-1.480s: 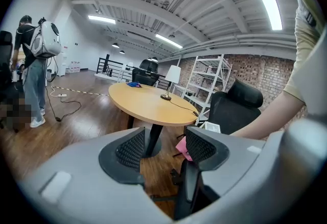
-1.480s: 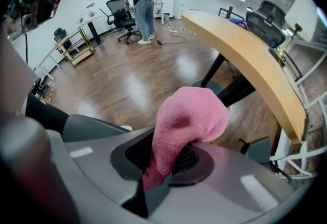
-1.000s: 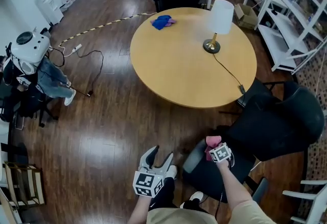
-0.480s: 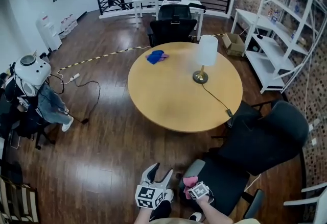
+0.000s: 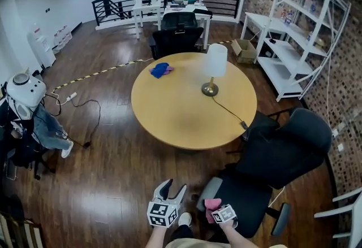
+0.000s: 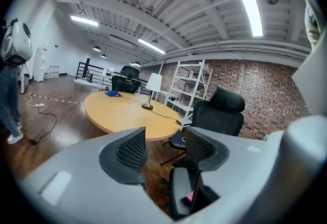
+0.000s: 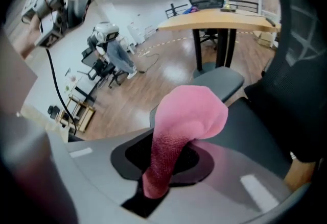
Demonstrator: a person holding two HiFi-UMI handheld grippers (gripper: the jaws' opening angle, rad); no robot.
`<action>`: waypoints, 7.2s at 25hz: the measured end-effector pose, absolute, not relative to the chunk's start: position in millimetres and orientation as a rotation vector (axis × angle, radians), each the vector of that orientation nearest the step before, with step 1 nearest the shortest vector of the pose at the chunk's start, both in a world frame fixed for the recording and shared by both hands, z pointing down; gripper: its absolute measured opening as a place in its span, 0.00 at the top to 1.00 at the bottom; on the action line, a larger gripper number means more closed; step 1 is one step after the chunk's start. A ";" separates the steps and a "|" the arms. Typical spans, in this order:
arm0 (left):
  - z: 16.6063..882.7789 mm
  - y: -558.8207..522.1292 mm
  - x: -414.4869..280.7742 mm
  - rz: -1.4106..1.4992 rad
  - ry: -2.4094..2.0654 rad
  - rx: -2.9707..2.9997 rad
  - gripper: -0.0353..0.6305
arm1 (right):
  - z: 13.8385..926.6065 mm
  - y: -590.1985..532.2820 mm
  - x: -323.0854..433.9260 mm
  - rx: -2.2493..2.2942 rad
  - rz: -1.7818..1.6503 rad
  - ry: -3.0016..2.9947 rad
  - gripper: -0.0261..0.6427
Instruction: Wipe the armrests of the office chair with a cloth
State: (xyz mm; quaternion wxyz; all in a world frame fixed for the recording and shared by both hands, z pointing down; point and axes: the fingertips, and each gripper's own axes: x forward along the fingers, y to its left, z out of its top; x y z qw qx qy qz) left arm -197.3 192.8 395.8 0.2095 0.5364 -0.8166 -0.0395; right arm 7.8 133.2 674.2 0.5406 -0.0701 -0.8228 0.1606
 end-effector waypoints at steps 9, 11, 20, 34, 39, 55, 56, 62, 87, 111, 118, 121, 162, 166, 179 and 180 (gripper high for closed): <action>431.2 123.8 -137.4 0.060 -2.077 1.636 0.59 | 646.0 56.2 51.5 0.074 0.776 -2.220 0.86; 436.3 100.9 -116.6 0.114 -2.053 1.651 0.59 | 647.2 43.4 63.9 0.087 0.849 -2.229 0.86; 473.6 15.8 -77.5 0.265 -2.057 1.565 0.57 | 648.8 18.3 70.4 -0.060 1.133 -2.264 0.86; 545.7 -56.8 -103.1 0.402 -1.781 1.820 0.57 | 733.2 34.8 -39.9 -0.330 1.440 -2.323 0.86; 546.2 -57.4 -119.4 0.324 -1.783 1.814 0.58 | 742.9 44.1 -56.9 -0.394 1.525 -2.352 0.87; 600.7 -33.5 -129.8 0.343 -1.768 1.780 0.58 | 873.7 10.7 -72.5 -0.241 1.192 -2.147 0.87; 601.4 -31.6 -130.0 0.337 -1.767 1.779 0.58 | 871.8 10.1 -72.9 -0.260 1.175 -2.153 0.87; 609.5 -22.7 -137.8 0.328 -1.776 1.738 0.58 | 852.0 4.1 -75.7 -0.219 1.263 -2.185 0.86; 609.7 -5.3 -130.0 0.327 -1.767 1.708 0.58 | 882.2 38.1 -60.4 -0.287 1.100 -1.926 0.86; 584.1 58.9 -198.1 -0.043 -2.005 1.529 0.58 | 602.5 -69.5 -58.1 -0.469 0.425 -2.428 0.86; 611.6 137.4 -247.7 -0.093 -2.063 1.374 0.58 | 578.9 9.8 -147.5 -0.927 0.074 -2.185 0.86; 617.6 169.2 -262.5 -0.146 -2.096 1.307 0.58 | 598.0 46.5 -171.5 -1.084 -0.096 -1.995 0.86; 695.6 248.9 -254.4 -0.293 -2.053 1.099 0.59 | 941.1 24.5 -105.1 -1.201 -0.511 -0.678 0.86; 699.1 244.0 -254.1 -0.297 -2.054 1.102 0.59 | 909.9 65.3 -108.4 -1.367 -0.418 -0.729 0.86; 695.1 225.5 -251.1 -0.306 -2.031 1.134 0.59 | 823.0 95.9 -47.1 -1.645 -0.169 -0.303 0.86; 698.6 227.3 -249.0 -0.307 -2.028 1.128 0.59 | 842.9 88.2 -49.4 -1.614 -0.237 -0.331 0.86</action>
